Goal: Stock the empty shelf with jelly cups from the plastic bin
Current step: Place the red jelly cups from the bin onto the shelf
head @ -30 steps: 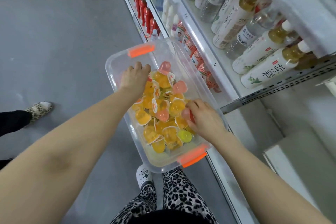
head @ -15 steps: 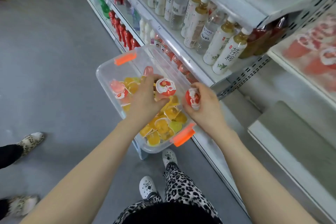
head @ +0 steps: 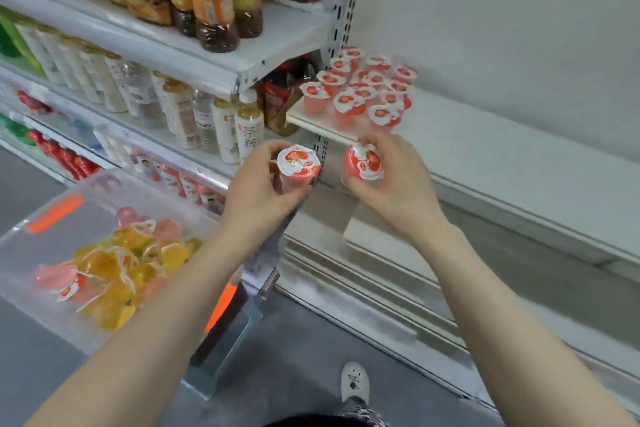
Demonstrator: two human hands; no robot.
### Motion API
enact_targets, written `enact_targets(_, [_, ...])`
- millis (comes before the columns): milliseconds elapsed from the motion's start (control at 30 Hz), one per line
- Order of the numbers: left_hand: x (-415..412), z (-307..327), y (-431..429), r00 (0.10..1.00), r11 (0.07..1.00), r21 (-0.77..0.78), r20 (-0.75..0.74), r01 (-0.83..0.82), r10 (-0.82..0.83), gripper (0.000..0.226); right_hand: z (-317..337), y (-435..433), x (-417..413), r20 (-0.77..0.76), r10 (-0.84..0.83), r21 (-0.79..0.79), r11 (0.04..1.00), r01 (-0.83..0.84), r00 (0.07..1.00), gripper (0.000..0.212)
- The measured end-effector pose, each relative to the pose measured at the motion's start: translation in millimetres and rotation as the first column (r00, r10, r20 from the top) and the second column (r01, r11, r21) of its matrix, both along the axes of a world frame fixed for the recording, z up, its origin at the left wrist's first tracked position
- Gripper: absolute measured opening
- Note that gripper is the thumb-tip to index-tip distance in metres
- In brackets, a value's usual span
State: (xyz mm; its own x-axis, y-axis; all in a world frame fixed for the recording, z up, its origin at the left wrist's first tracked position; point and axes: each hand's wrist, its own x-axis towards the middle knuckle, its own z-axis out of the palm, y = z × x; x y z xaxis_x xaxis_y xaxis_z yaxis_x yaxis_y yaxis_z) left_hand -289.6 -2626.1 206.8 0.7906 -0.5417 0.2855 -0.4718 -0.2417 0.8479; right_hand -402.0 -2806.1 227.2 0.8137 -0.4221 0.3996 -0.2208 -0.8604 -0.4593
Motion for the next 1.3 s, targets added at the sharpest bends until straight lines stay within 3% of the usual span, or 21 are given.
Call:
enact_targets(167, [-15.3, 31.1, -87.9, 0.991, 0.999, 0.0, 0.129, 0.047, -0.046, 0.054, 39.1, -87.4, -30.2, 0.04, -0.089, -0.082, 0.992, 0.092, 0.995, 0.051])
enact_targets(467, [-29.6, 48.5, -192.9, 0.961, 0.997, 0.079, 0.276, -0.025, 0.002, 0.06, 40.7, -208.3, -27.5, -0.046, -0.099, 0.021, 0.995, 0.1, 0.994, 0.052])
enact_targets(633, [-21.4, 49.1, -209.6, 0.956, 0.98, 0.167, 0.289, -0.109, 0.057, 0.061, 27.0, -242.3, 5.8, -0.095, -0.058, 0.104, 0.992, 0.068, 0.994, 0.047])
enact_targets(833, [-16.2, 53.6, -213.6, 0.947, 0.972, 0.164, 0.299, -0.17, 0.115, 0.06, 18.9, -265.3, 43.3, -0.161, -0.021, 0.098, 0.994, 0.037, 0.987, 0.039])
enact_targets(1300, [-5.5, 50.0, -220.7, 0.903, 0.938, 0.225, 0.401, -0.263, 0.157, 0.061, 6.8, -286.0, 90.0, -0.127, -0.057, 0.099, 0.993, 0.07, 0.99, 0.036])
